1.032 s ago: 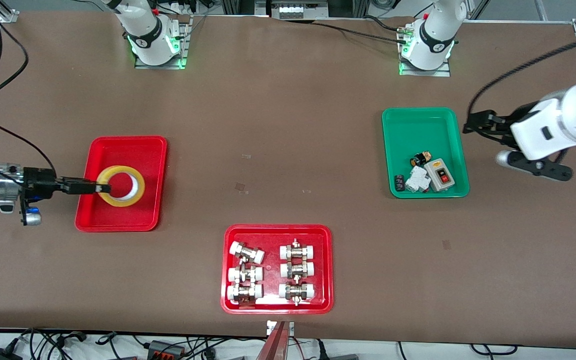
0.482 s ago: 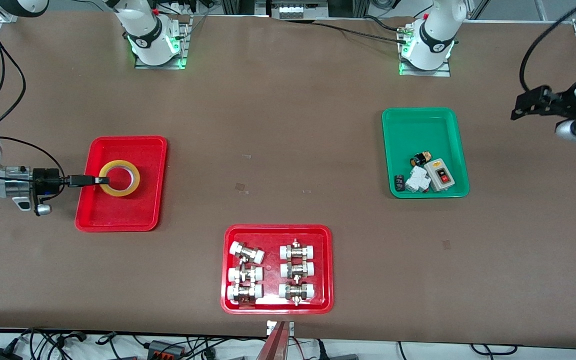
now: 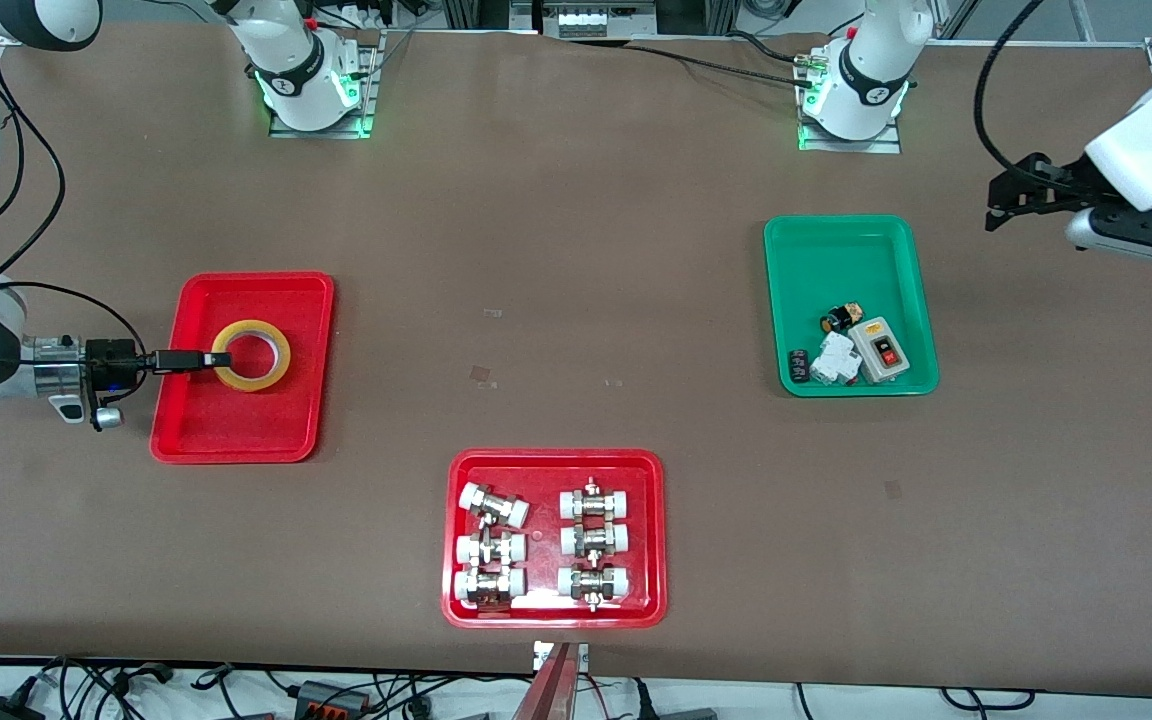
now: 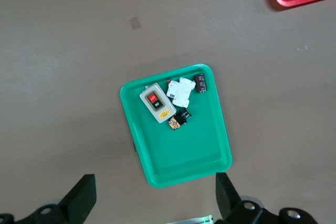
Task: Left arm passes tape to right arm into tray
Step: 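Carry the tape with the right gripper while the left gripper releases and withdraws, then lower the tape into the empty red tray and open the right gripper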
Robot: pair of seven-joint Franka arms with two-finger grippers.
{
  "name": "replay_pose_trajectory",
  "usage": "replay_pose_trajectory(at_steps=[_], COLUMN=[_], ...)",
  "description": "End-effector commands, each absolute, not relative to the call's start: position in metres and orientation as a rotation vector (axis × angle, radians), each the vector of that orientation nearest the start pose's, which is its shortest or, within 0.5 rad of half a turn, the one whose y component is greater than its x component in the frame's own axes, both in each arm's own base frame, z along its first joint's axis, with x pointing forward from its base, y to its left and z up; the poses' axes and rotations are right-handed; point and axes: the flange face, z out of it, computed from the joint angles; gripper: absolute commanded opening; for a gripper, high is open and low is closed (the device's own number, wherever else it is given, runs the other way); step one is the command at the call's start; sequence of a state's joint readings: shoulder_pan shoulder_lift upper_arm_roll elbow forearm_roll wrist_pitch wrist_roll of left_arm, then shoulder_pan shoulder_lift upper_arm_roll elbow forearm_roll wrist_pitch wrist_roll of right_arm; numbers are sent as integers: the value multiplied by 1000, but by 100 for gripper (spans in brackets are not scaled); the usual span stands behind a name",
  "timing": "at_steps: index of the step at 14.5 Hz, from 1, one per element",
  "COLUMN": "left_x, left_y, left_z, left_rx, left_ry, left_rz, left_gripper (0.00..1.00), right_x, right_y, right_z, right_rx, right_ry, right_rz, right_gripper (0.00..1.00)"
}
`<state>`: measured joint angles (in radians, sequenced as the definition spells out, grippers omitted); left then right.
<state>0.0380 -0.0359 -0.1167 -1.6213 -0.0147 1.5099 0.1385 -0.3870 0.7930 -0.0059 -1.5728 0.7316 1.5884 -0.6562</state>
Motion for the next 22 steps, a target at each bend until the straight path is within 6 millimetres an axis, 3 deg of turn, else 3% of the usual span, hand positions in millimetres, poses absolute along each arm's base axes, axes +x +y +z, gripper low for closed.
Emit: replay_pose_trajectory(at_steps=[1, 2, 3, 10, 13, 15, 18, 20, 22], left_x=[519, 519, 520, 536, 554, 554, 553, 555, 556], left_y=[-50, -51, -53, -45, -43, -43, -44, -45, -45], left_z=[622, 623, 622, 630, 633, 630, 628, 623, 625], left_rx=[-3122, -3124, -3120, -3132, -3139, -3142, -3145, -3143, -3143], left_ry=[302, 278, 280, 267, 264, 254, 163, 162, 160], left_rz=[80, 78, 78, 46, 48, 58, 80, 99, 94], left_gripper=[100, 100, 100, 100, 100, 100, 100, 100, 100], right_x=[600, 600, 599, 601, 610, 617, 624, 626, 632], right_y=[-172, -172, -172, -164, -158, -152, -155, -159, -145], right_z=[160, 158, 155, 150, 160, 178, 221, 262, 315], right_rx=[-2134, -2131, -2131, -2229, -2348, -2449, -2552, -2620, -2722], right_ry=[50, 55, 57, -29, -115, -197, -265, -202, -100], right_rz=[322, 323, 322, 353, 368, 383, 381, 392, 458], right_gripper=[56, 91, 100, 100, 100, 100, 100, 100, 100])
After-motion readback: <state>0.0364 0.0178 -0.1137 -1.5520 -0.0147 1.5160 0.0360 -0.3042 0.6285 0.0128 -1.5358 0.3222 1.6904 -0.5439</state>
